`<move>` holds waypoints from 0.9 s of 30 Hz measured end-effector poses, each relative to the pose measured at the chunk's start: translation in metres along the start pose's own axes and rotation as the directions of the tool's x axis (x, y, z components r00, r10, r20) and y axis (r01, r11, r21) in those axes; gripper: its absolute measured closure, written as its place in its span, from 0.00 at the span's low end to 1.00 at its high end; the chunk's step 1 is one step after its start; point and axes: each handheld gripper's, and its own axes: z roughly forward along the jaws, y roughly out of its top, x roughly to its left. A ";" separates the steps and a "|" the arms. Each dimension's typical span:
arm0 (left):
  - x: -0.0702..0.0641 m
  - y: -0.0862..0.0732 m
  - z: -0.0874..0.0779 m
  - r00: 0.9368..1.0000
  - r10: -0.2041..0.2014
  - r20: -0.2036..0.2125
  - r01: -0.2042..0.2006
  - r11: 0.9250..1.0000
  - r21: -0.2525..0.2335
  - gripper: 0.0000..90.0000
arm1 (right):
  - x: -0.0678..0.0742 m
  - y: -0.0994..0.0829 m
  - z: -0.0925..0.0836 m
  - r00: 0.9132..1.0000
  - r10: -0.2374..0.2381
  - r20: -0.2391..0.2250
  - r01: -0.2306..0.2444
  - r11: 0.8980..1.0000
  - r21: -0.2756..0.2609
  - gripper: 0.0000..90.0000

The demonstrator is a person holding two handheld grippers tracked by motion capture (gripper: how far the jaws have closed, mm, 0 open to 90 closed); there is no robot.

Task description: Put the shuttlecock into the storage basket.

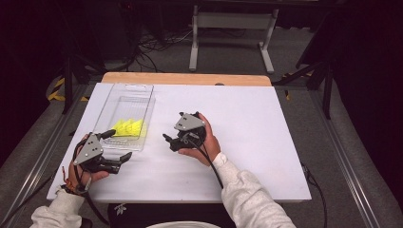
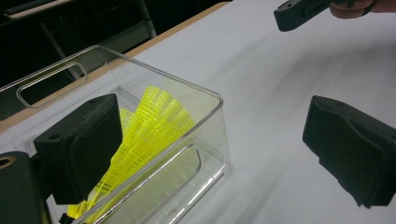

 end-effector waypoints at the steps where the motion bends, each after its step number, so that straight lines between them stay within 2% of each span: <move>1: 0.000 0.000 0.000 1.000 0.002 0.000 -0.002 1.000 0.002 0.06 | -0.001 0.000 -0.001 1.000 0.001 0.007 -0.001 1.000 0.000 0.10; 12: -0.001 0.000 0.001 1.000 0.002 0.001 -0.002 1.000 0.007 0.06 | -0.012 -0.009 -0.012 0.999 0.032 0.019 -0.032 0.999 -0.012 0.09; 27: -0.002 0.000 0.003 1.000 0.012 0.007 -0.012 1.000 0.015 0.05 | -0.023 -0.020 -0.037 0.996 0.025 0.091 -0.024 1.000 -0.018 0.10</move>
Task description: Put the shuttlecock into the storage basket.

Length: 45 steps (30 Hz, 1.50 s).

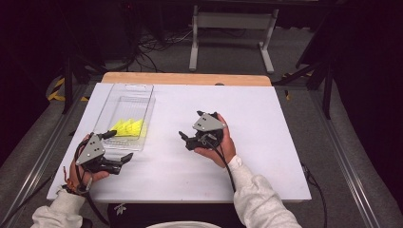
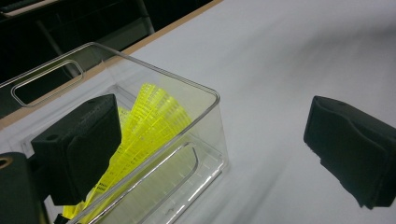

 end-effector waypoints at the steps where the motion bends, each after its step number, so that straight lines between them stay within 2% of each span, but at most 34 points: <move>1: 0.000 0.000 0.000 1.000 -0.001 0.000 0.001 1.000 0.003 0.05 | -0.001 -0.001 -0.002 1.000 -0.001 0.002 0.001 1.000 0.001 0.10; 9: -0.001 0.000 0.001 1.000 0.005 0.003 -0.005 1.000 0.002 0.05 | -0.009 -0.006 -0.012 0.999 0.000 0.034 0.000 1.000 0.006 0.10; 17: -0.002 0.001 0.002 1.000 0.004 0.008 -0.004 1.000 0.005 0.05 | -0.010 -0.009 -0.022 0.996 -0.043 0.074 0.042 0.999 0.020 0.11; 29: -0.003 0.001 0.002 1.000 0.018 0.009 -0.018 1.000 0.004 0.05 | -0.017 -0.016 -0.040 0.992 -0.054 0.112 0.051 0.998 0.029 0.10; 45: -0.005 0.002 0.003 1.000 0.024 0.017 -0.024 1.000 0.007 0.05 | -0.022 -0.020 -0.054 0.987 -0.079 0.143 0.074 0.996 0.040 0.09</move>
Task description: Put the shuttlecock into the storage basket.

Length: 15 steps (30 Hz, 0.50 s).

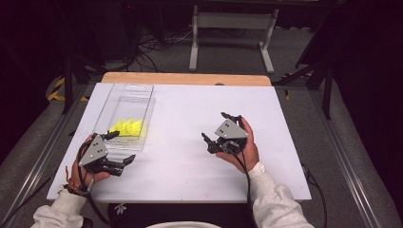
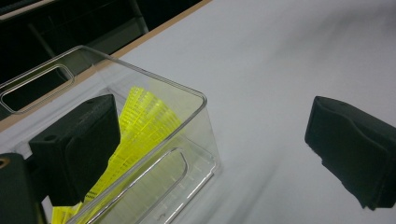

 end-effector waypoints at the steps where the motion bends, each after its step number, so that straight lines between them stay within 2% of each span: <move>1: 0.000 0.000 0.000 1.000 -0.001 0.001 0.001 1.000 -0.001 0.05 | 0.000 -0.001 -0.001 1.000 -0.003 -0.001 0.003 1.000 0.005 0.09; 15: -0.002 0.001 0.001 1.000 0.007 0.006 -0.007 1.000 0.002 0.05 | -0.003 -0.009 -0.012 1.000 -0.015 0.023 0.015 1.000 0.021 0.09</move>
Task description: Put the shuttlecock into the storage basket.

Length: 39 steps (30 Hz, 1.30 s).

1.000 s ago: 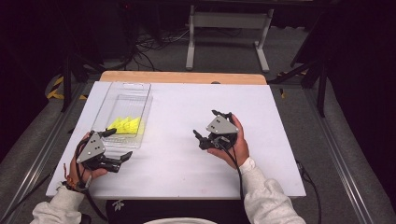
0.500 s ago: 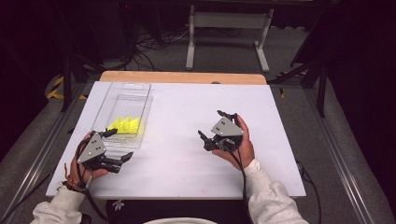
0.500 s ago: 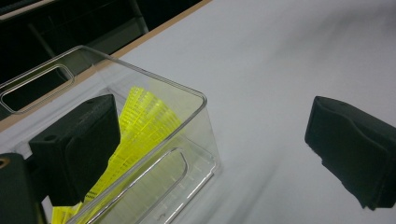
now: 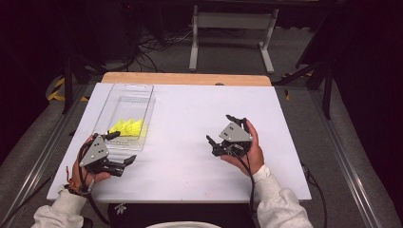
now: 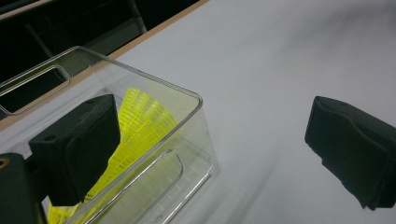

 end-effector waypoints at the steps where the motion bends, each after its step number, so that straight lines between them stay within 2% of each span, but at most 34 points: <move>1: 0.000 0.000 0.000 1.000 0.000 0.000 0.000 1.000 -0.001 0.05 | 0.000 -0.001 -0.001 1.000 0.003 0.000 -0.003 1.000 0.000 0.09; 6: -0.001 0.000 0.000 1.000 0.003 0.002 -0.003 1.000 0.001 0.05 | -0.002 -0.004 -0.006 1.000 -0.006 0.010 0.006 1.000 0.005 0.08; 10: -0.001 0.000 0.000 1.000 0.000 0.004 0.000 1.000 0.000 0.05 | -0.003 -0.007 -0.009 1.000 0.004 0.008 -0.004 1.000 0.002 0.08; 14: -0.002 0.001 0.001 1.000 0.002 0.006 -0.002 1.000 -0.001 0.05 | -0.004 -0.008 -0.012 1.000 -0.007 0.026 0.007 1.000 -0.008 0.08; 25: -0.003 0.001 0.001 1.000 0.008 0.010 -0.008 1.000 -0.001 0.05 | -0.002 -0.016 -0.016 1.000 0.001 0.019 -0.001 1.000 -0.002 0.07; 29: -0.003 0.001 0.002 1.000 0.007 0.015 -0.007 1.000 -0.001 0.04 | 0.001 -0.017 -0.015 1.000 -0.020 0.019 0.020 1.000 0.003 0.07; 39: -0.004 0.002 0.002 1.000 0.013 0.018 -0.013 1.000 -0.001 0.05 | 0.006 -0.027 -0.015 1.000 -0.012 0.000 0.012 1.000 0.013 0.07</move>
